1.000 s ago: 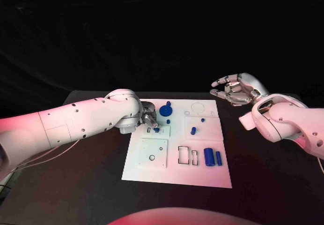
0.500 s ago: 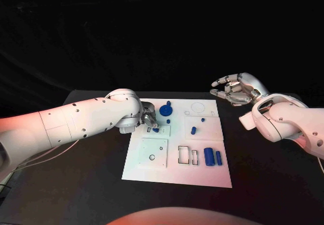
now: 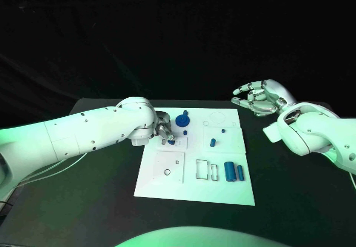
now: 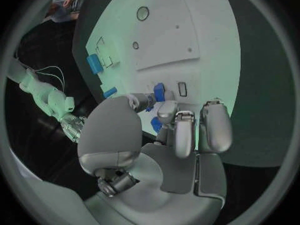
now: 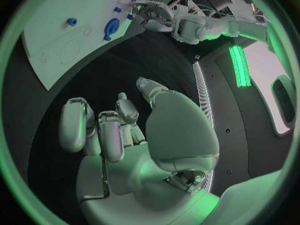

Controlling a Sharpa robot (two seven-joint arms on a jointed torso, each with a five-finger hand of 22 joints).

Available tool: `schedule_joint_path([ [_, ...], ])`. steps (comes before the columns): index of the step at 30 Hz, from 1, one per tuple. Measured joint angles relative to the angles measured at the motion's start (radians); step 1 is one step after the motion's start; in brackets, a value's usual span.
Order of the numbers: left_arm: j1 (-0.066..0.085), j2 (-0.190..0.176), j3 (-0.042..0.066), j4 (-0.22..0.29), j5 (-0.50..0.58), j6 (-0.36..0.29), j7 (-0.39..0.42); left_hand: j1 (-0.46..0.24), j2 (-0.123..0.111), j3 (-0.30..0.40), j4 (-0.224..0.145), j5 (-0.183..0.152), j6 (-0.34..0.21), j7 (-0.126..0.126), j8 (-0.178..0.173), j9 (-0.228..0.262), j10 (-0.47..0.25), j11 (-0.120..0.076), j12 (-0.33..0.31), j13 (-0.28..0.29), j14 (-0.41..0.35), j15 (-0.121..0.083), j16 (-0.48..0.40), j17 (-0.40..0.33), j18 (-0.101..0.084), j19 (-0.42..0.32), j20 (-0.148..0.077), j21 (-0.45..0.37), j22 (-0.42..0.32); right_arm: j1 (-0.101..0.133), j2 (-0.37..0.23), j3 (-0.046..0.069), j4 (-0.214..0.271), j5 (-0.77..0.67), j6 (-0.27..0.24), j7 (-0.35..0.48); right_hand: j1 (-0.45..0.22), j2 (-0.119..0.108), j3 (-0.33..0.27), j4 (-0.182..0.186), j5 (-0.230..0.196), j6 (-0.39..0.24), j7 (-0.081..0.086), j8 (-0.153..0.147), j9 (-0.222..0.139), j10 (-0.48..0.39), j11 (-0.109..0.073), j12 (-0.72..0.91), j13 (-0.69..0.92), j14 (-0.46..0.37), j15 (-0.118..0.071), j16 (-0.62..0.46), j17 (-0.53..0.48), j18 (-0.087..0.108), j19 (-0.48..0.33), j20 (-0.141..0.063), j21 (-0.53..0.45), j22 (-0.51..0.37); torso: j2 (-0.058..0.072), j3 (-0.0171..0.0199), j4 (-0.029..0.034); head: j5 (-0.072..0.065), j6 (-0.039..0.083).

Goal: Assemble the parts on the task board

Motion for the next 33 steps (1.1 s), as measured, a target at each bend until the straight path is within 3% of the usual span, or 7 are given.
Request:
schedule_joint_path([
  [12,-0.002,0.002,0.0,0.001,-0.007,-0.011,-0.002,-0.009,-0.009,0.0,0.0,0.008,0.011,-0.007,0.006,0.011,0.01,-0.002,0.01,0.016,0.0,0.0,0.0,0.0,0.0,0.004,-0.004,0.004,0.005,-0.001,-0.001,0.0,0.0,0.0,0.0,0.003,0.0,0.0,0.0,0.0,0.0,0.0,0.0,0.0,0.0,0.0,0.0,0.0,0.0,0.0,0.0,0.0,0.0,0.0,0.0,0.0,0.0,0.0,0.0,0.0002,-0.0004,0.0,-0.001],
  [33,-0.014,-0.017,0.0,0.031,-0.012,-0.069,0.001,-0.014,-0.006,0.0,0.0,0.017,0.012,-0.008,0.006,0.012,0.02,-0.005,0.017,0.026,-0.004,-0.004,0.0,0.0,0.0,0.003,-0.003,0.004,0.007,-0.002,-0.006,0.0,0.001,0.0,0.0,0.006,0.0,0.0,-0.003,0.003,0.0,0.0,0.0,0.0,0.0,0.0,0.0,0.0,0.0,0.0,0.0,0.0,0.0,0.0,0.0,0.0,0.0,0.0,0.0,-0.0004,0.0,-0.002,-0.004],
])
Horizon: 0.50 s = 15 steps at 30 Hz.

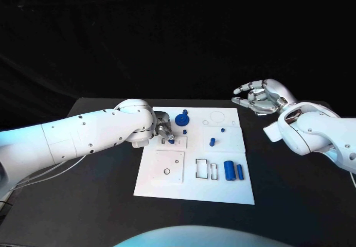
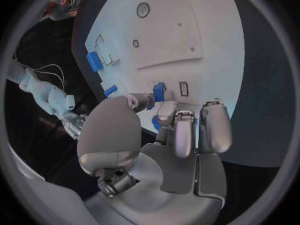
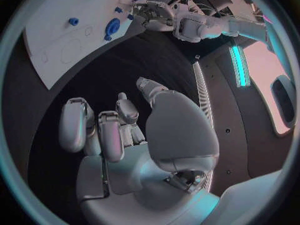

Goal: Assemble the parts on the task board

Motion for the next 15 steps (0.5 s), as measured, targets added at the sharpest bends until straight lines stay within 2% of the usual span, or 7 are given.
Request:
schedule_joint_path([
  [15,-0.001,-0.002,0.0,0.005,-0.015,-0.025,0.001,0.001,0.001,0.0,0.0,0.006,0.0,0.0,0.001,0.001,0.002,-0.002,0.0,0.001,0.004,-0.004,0.0,0.0,0.0,0.004,-0.004,0.0,0.001,-0.003,0.0,0.0,-0.001,0.0,0.0,0.002,0.0,0.0,0.0,0.0,0.0,0.0,0.0,0.0,0.0,0.0,0.0,0.0,0.0,0.0,0.0,0.0,0.0,0.0,0.0,0.0,0.0,0.0,0.0,-0.0002,0.0007,0.003,-0.002],
])
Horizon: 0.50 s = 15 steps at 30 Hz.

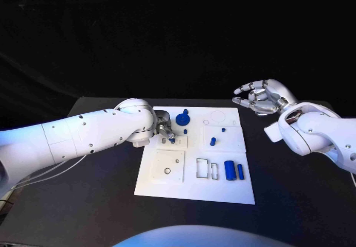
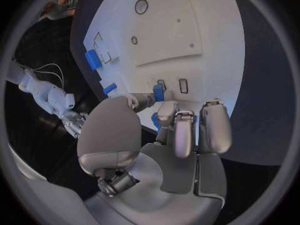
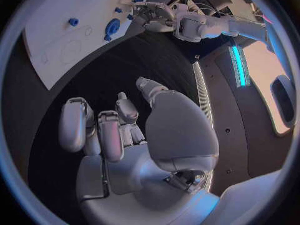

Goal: Assemble the parts on the task board

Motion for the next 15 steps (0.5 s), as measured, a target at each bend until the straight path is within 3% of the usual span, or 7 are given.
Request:
schedule_joint_path([
  [15,-0.006,0.007,0.001,0.0,-0.032,0.007,-0.001,0.0,0.0,0.0,0.0,0.0,0.002,0.001,0.001,0.001,0.001,-0.001,0.0,0.0,0.0,0.0,0.0,0.0,0.0,0.0,0.0,0.004,0.002,-0.002,0.0,0.0,-0.002,0.0,0.0,0.0,0.0,0.0,0.0,0.0,0.0,0.0,0.0,0.0,0.0,0.0,0.0,0.0,0.0,0.0,0.0,0.0,0.0,0.0,0.0,0.0,0.0,0.0,0.0,0.0002,-0.0012,0.0,-0.004],
])
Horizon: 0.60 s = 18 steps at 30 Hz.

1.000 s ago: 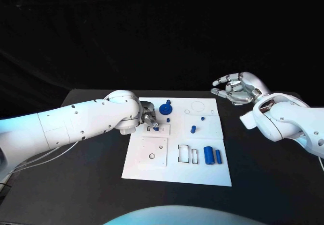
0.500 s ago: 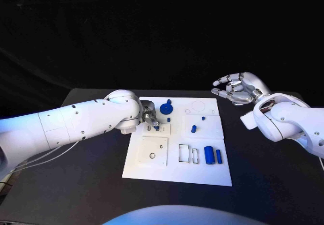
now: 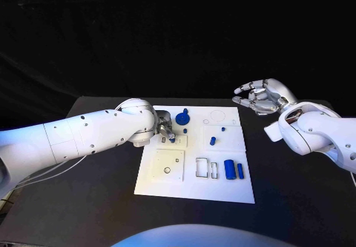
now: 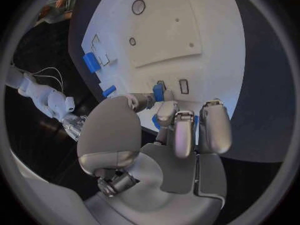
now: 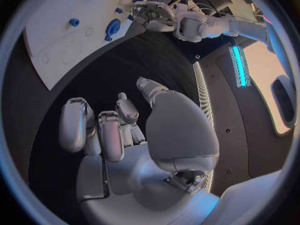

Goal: Assemble the parts on the task board

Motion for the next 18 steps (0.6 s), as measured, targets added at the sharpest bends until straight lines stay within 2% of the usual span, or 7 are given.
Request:
schedule_joint_path([
  [18,-0.002,-0.001,0.001,-0.002,-0.008,0.03,-0.001,-0.001,-0.001,0.0,0.0,0.005,0.0,0.0,-0.001,0.0,0.0,0.0,0.0,0.0,0.0,0.0,0.0,0.0,0.0,0.0,0.0,0.0,0.001,-0.001,0.0,0.0,-0.001,0.001,0.004,-0.001,0.0,0.0,0.003,0.003,0.0,0.0,0.0,0.006,-0.001,0.0,0.0,0.0,-0.002,0.0,0.0,0.0,0.001,0.0,0.0,0.0,-0.004,0.001,0.0,0.0004,0.0,-0.004,-0.002],
])
